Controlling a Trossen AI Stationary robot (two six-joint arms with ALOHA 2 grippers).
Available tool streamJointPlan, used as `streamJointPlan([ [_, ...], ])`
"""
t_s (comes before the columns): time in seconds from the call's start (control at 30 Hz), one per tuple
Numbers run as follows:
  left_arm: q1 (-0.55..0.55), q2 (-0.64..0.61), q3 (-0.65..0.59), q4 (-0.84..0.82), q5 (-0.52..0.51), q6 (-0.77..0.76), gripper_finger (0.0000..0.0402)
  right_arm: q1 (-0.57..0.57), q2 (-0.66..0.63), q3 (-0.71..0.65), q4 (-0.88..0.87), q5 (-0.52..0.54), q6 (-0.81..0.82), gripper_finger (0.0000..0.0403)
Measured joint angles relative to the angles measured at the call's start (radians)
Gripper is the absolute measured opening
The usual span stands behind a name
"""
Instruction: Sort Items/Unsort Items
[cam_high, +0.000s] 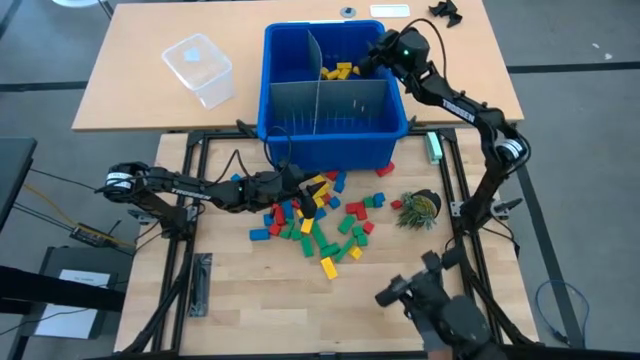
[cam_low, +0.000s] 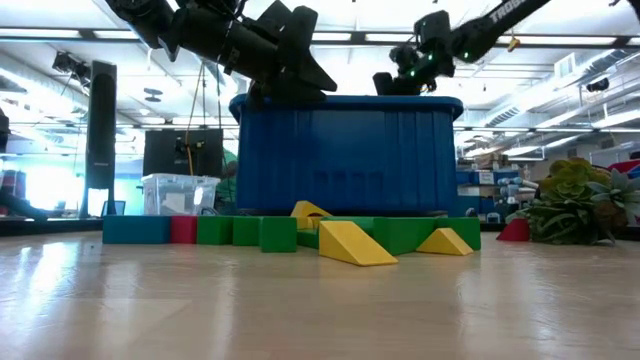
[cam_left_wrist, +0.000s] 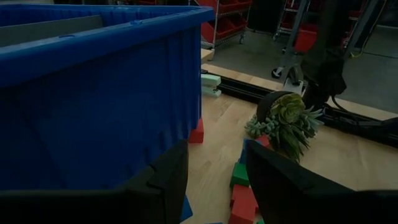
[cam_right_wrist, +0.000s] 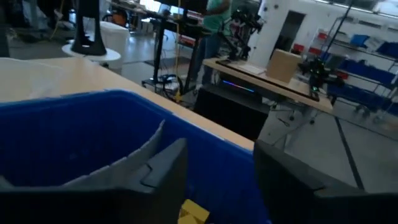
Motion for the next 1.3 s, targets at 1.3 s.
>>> streamJointPlan([
  [1.3,0.0,0.0,0.0,0.0,0.0,0.0,0.0168,0.827,-0.553,-0.46,-0.705,-0.296,0.315,0.021],
])
